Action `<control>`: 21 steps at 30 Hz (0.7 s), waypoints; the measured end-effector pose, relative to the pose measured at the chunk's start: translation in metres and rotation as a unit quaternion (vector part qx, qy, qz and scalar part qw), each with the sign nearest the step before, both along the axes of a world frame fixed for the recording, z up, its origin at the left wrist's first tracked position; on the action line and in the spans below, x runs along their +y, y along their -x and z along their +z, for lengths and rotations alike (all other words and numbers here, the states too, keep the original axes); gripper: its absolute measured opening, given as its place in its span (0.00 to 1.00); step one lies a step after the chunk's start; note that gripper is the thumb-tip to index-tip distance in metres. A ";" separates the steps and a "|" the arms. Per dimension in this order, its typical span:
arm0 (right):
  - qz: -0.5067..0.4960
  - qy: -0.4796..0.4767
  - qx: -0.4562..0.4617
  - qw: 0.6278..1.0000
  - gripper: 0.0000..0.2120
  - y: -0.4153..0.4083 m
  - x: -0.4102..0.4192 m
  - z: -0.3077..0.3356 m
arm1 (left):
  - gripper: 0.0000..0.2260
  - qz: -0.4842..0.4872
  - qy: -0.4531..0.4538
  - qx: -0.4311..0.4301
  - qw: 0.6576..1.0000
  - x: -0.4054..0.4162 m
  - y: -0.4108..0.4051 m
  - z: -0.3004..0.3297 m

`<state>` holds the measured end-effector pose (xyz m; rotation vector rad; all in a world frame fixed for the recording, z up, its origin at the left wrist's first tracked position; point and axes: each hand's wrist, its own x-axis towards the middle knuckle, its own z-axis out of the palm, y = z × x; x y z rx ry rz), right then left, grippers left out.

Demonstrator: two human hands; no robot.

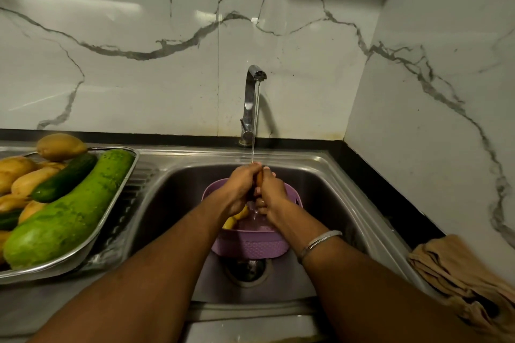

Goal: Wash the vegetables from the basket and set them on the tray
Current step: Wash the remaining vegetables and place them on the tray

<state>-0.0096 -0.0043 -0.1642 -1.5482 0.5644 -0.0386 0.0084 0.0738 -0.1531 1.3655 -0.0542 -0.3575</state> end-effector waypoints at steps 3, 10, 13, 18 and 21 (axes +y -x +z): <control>0.018 0.162 -0.029 0.986 0.30 -0.003 -0.001 -0.002 | 0.15 0.056 -0.014 0.011 0.998 -0.011 0.001 0.002; 0.042 0.145 -0.102 0.983 0.25 -0.002 0.005 0.000 | 0.25 0.076 0.047 0.045 0.995 -0.006 -0.006 0.007; 0.041 0.084 -0.078 0.993 0.23 -0.003 -0.001 0.000 | 0.17 0.074 0.000 -0.008 0.997 -0.005 -0.010 0.007; 0.101 0.081 -0.087 0.988 0.16 0.000 -0.009 -0.005 | 0.13 0.071 -0.065 -0.072 0.993 -0.003 -0.012 0.005; 0.117 0.130 -0.088 0.981 0.14 -0.001 -0.004 -0.011 | 0.12 0.078 -0.082 -0.095 0.989 0.001 -0.013 0.002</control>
